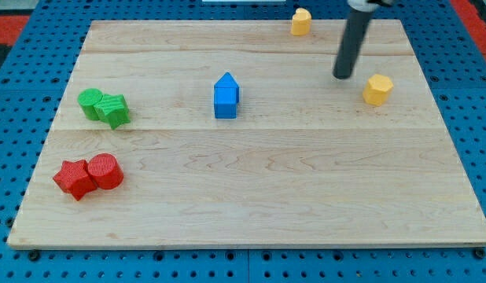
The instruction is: Slightly push the yellow hexagon to the right
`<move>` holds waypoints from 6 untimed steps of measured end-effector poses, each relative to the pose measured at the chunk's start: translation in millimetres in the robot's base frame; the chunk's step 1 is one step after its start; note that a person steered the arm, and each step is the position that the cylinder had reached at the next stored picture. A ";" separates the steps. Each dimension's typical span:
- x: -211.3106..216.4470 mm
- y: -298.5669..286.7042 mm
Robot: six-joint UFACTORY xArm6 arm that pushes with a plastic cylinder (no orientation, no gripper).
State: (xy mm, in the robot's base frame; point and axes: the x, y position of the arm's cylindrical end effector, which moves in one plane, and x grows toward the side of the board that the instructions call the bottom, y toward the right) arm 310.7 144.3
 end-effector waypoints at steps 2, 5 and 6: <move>32.7 37.2; -39.2 42.6; -104.1 42.4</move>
